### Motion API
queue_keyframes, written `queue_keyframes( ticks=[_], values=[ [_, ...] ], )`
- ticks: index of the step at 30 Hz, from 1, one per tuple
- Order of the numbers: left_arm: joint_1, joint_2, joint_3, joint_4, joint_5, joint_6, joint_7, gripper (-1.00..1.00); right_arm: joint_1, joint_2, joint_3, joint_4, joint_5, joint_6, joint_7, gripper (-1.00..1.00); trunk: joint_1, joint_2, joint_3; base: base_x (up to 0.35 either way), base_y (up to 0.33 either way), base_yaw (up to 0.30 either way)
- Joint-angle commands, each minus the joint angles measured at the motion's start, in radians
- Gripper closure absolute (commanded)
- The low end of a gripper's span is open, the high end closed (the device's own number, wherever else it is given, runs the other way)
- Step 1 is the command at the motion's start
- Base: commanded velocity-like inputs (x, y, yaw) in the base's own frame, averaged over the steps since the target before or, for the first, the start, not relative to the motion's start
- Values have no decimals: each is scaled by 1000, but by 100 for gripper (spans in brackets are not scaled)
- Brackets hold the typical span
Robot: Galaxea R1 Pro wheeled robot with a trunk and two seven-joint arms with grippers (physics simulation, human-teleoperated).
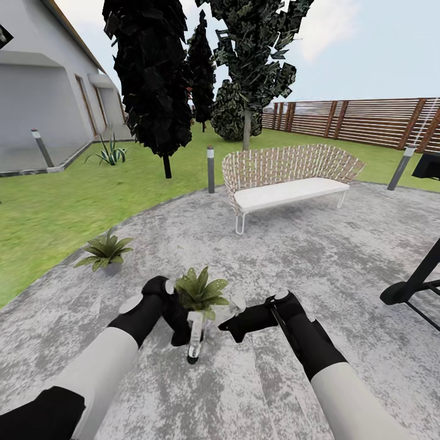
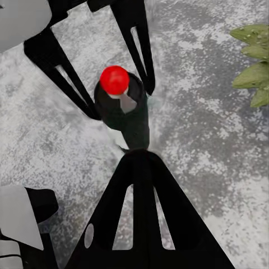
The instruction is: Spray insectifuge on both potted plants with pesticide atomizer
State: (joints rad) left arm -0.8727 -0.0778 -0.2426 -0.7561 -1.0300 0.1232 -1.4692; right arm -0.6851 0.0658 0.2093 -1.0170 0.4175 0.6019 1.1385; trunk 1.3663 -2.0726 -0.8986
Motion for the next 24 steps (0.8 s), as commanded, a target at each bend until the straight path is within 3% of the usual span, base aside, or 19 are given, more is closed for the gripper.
queue_keyframes(
  ticks=[1,2,3,5,7,8,11,15,17,20,22,23,24],
  values=[
    [0,8,1,0,-50,10,-5,100,-1,0,-1,-1,6,7,6,100,0,0,-1,0,0,0],
    [0,17,4,2,-113,10,-4,100,-1,0,-1,-1,7,7,6,100,0,0,-1,0,0,0],
    [0,21,7,4,-137,9,-3,100,-1,0,-2,0,7,7,5,100,0,0,-1,0,0,0],
    [0,51,31,5,-166,10,0,100,-1,0,-2,0,9,7,4,100,0,0,-1,0,0,0],
    [0,81,85,5,-176,10,9,100,-1,0,-2,1,10,7,-5,100,0,0,-1,0,0,0],
    [3,84,121,6,-178,10,31,100,-1,0,-3,5,9,7,-7,-100,0,0,-1,0,0,0],
    [9,84,205,13,-178,11,152,100,-1,0,-8,10,9,7,-11,-100,0,0,-1,0,0,0],
    [10,84,278,78,-174,12,230,100,3,0,-13,15,9,7,-24,-100,0,0,-1,0,0,0],
    [11,87,365,115,-175,11,294,100,9,0,-15,16,8,7,-93,-100,0,0,-1,0,0,0],
    [11,90,534,186,-177,10,434,100,14,-6,-17,15,7,4,-245,-100,0,0,-1,0,0,0],
    [12,96,599,204,-177,10,507,100,15,-11,-27,14,6,-1,-280,-100,0,0,-1,0,0,0],
    [13,99,619,208,-177,10,532,100,15,-12,-45,14,6,-3,-289,-100,0,0,-1,0,0,0],
    [19,102,652,212,-177,10,566,100,15,-13,-98,14,6,-13,-303,-100,0,0,-1,0,0,0]
  ],
)
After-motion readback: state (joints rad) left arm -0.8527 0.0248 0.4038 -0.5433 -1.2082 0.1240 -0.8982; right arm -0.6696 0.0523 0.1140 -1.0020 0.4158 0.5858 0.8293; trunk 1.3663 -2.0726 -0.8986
